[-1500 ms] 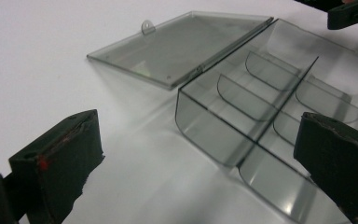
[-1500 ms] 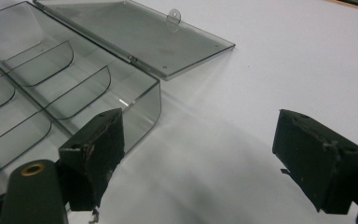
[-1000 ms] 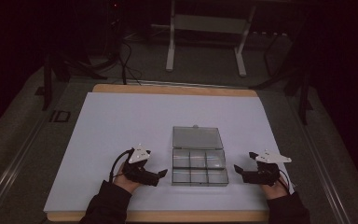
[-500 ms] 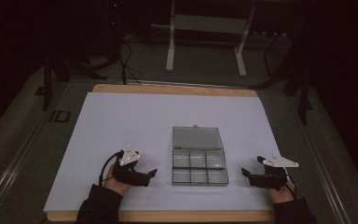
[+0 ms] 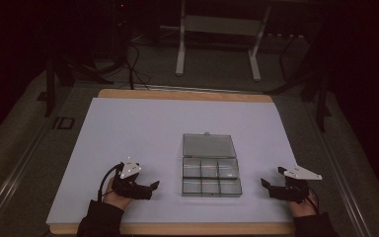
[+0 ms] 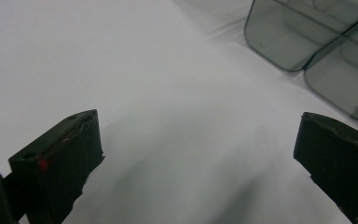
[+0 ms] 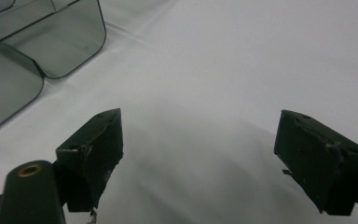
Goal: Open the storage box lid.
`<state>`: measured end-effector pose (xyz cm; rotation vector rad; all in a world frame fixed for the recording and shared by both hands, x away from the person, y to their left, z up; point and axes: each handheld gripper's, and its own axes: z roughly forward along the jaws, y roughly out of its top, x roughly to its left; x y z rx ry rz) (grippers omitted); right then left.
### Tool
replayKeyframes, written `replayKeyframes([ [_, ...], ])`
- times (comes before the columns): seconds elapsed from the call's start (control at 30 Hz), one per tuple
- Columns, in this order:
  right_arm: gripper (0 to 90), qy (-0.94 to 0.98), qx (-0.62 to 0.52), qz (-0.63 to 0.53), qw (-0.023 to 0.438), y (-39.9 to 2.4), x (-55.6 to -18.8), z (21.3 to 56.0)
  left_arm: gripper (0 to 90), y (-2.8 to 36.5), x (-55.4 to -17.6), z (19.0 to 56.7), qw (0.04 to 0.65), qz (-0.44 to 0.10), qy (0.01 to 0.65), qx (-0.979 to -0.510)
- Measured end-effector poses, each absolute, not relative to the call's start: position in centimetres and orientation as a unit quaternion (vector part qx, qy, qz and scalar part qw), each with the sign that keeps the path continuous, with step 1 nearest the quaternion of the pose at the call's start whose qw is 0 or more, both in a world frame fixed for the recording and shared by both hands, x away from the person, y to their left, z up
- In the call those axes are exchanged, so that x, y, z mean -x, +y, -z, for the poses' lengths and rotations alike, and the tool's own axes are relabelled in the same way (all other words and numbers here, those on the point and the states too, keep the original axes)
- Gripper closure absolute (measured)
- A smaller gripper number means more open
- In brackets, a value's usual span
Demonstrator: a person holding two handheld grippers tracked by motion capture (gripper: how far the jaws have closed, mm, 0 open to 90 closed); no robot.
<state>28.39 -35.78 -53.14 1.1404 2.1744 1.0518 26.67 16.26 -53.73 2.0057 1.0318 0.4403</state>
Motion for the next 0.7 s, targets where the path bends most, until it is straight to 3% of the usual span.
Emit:
replayKeyframes([
  [0.7,15.4,0.787,-0.428,-0.37,0.247,-35.68,-28.41,53.36,2.3,16.32,-26.51,53.97,0.403,-0.187,0.415,-0.794],
])
